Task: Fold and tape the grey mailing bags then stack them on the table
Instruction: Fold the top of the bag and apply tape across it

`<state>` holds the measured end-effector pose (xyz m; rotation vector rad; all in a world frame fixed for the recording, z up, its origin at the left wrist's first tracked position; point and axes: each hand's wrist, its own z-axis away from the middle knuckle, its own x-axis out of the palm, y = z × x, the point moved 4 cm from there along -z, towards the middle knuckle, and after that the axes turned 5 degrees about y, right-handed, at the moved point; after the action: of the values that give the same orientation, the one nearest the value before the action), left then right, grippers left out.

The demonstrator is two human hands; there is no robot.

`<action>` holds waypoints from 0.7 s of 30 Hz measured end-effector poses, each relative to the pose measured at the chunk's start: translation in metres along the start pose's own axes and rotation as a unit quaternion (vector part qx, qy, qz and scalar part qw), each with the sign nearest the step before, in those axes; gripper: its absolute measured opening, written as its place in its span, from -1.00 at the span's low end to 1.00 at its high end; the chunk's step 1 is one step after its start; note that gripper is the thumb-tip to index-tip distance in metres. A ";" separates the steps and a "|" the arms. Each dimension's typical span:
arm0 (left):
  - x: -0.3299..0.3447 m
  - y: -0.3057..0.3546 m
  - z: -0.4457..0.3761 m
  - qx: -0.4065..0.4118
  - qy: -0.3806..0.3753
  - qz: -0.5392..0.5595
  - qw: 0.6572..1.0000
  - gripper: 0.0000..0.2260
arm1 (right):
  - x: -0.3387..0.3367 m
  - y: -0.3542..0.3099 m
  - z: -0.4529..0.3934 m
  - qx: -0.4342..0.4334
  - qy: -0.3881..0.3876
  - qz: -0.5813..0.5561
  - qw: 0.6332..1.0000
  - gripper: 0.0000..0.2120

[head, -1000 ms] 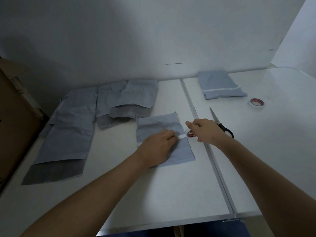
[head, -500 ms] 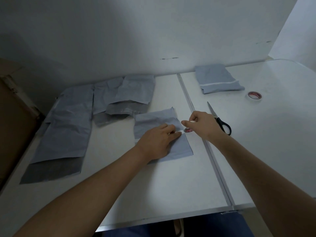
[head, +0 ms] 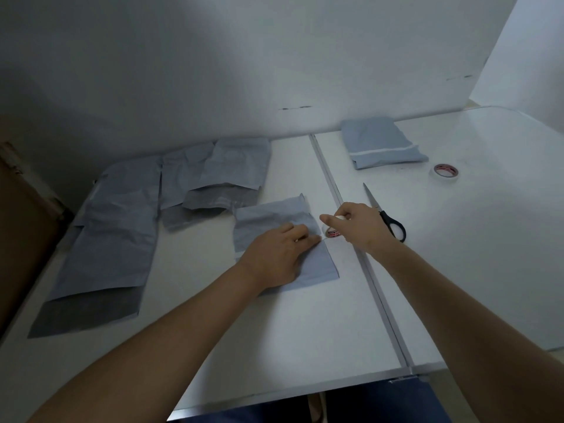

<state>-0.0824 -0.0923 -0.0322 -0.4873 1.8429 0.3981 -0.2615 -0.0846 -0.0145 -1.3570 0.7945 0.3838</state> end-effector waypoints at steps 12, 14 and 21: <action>-0.006 0.009 -0.004 -0.021 -0.034 -0.031 0.999 -0.57 | 0.008 0.005 0.005 -0.028 0.048 -0.035 0.998 -0.66; -0.006 0.009 -0.005 -0.031 -0.045 -0.029 0.998 -0.57 | -0.004 0.008 0.010 -0.028 0.121 -0.018 0.992 -0.72; -0.006 0.009 -0.006 -0.075 -0.076 -0.024 0.994 -0.53 | -0.041 0.051 0.019 0.016 0.161 0.201 0.966 -0.77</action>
<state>-0.0901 -0.0869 -0.0247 -0.5858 1.6595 0.5294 -0.3182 -0.0479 -0.0220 -1.2395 1.3513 0.4698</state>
